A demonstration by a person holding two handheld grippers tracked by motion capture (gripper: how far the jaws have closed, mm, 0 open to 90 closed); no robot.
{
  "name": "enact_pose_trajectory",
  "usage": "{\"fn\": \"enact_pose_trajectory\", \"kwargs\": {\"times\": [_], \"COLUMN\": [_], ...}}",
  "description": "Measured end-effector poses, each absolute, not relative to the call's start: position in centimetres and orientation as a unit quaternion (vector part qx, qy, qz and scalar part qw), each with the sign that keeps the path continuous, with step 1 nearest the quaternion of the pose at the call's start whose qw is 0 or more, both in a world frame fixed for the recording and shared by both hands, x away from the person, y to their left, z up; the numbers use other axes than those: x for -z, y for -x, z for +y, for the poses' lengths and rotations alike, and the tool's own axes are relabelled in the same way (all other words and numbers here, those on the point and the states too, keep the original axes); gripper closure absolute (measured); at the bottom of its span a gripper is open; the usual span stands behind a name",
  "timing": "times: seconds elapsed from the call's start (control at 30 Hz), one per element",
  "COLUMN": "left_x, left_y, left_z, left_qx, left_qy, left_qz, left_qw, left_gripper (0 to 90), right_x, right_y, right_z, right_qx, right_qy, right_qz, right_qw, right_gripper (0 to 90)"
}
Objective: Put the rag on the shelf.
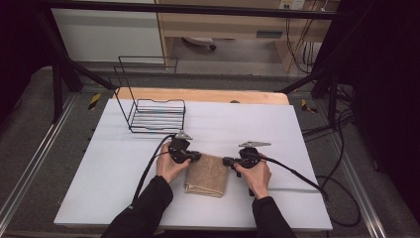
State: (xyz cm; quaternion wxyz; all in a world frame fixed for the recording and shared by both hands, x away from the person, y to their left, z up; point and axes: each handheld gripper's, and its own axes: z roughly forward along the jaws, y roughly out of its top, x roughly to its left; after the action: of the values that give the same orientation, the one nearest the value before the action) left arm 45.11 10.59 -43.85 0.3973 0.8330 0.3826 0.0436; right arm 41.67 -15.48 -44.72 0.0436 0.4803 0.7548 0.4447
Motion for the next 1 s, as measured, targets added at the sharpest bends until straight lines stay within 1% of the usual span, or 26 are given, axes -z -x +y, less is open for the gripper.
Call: {"fn": "enact_pose_trajectory", "kwargs": {"times": [0.3,0.6,0.83,1.0], "left_x": [41.8,40.5,39.3,38.7], "left_y": [-43.7,-42.3,-41.4,-41.0], "left_z": [11.4,12.5,13.1,13.3], "left_qx": [-0.055,-0.069,-0.090,-0.104], "left_qy": [-0.820,-0.808,-0.798,-0.789], "left_qz": [0.368,0.360,0.348,0.345], "left_qw": [0.434,0.462,0.483,0.497], "left_gripper": [84.2,84.2,84.3,84.3], "right_x": [43.2,41.0,39.6,38.9], "right_y": [-40.6,-39.8,-39.5,-39.4], "right_z": [-16.0,-15.6,-15.3,-15.1], "right_qx": [-0.484,-0.507,-0.519,-0.523], "right_qy": [-0.459,-0.421,-0.399,-0.392], "right_qz": [0.743,0.748,0.750,0.750], "right_qw": [0.047,0.071,0.094,0.101], "right_gripper": [86.3,86.4,86.5,86.6]}}
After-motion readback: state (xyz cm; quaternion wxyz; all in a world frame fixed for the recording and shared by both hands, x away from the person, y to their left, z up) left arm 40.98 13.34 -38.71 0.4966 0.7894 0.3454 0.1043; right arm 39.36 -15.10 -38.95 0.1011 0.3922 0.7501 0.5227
